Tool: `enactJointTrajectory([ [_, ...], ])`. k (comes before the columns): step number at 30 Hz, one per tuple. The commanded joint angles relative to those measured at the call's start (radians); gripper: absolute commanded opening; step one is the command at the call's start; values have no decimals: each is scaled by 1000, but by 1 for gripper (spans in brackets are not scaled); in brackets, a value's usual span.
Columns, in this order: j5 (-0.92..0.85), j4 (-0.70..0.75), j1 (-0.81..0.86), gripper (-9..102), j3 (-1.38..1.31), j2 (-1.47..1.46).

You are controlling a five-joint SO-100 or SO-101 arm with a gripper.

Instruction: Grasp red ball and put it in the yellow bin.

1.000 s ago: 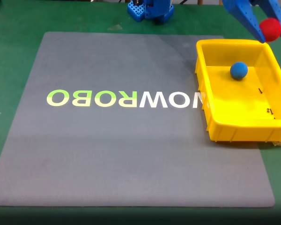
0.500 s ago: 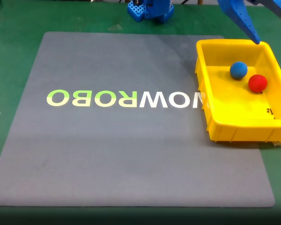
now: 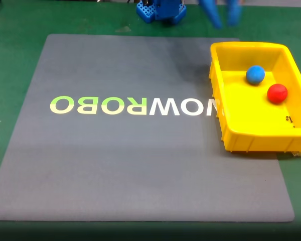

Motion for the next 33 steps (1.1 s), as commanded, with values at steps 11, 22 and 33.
enactJointTrajectory([
  [11,-115,107,350,0,643,652],
  [22,-112,419,342,0,916,989],
  [33,-169,612,325,0,917,989],
])
